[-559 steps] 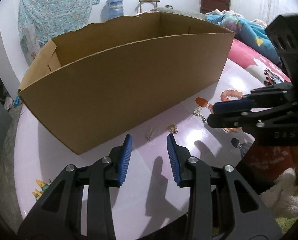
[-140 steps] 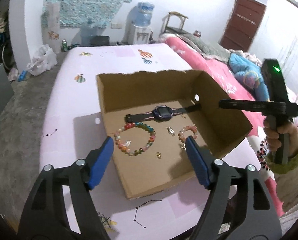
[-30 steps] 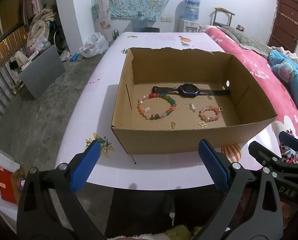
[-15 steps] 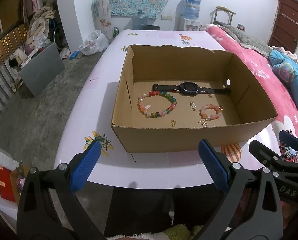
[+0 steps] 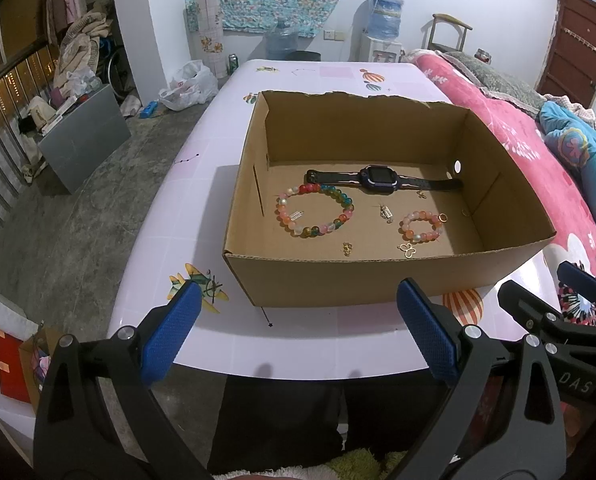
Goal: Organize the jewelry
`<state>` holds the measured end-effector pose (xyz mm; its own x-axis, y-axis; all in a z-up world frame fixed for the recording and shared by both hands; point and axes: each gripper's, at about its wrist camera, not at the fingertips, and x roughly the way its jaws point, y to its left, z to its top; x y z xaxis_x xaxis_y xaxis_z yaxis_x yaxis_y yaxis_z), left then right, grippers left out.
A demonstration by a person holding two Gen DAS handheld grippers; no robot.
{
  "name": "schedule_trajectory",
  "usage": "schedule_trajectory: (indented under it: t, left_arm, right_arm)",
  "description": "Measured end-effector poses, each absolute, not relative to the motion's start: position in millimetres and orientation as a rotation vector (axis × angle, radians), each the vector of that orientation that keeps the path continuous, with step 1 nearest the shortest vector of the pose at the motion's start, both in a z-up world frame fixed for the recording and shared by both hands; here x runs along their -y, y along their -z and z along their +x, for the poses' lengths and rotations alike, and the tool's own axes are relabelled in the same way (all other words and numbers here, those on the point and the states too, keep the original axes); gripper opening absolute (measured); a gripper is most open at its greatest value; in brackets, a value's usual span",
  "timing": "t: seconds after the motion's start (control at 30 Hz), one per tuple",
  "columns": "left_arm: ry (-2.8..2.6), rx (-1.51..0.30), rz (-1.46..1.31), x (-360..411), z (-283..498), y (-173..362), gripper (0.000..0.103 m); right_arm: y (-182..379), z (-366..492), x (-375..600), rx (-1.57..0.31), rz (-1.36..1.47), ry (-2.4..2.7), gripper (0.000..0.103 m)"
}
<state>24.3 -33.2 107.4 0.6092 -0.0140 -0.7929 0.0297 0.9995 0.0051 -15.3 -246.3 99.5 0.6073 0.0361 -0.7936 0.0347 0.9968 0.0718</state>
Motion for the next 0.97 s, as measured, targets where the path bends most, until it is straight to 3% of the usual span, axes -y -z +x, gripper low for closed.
schedule_trajectory:
  t: [0.97]
  left_arm:
    - [0.024, -0.916, 0.016, 33.9, 24.6, -108.3, 0.095]
  right_arm:
    - [-98.9, -14.0, 248.6, -0.918, 0.084, -0.002, 0.095]
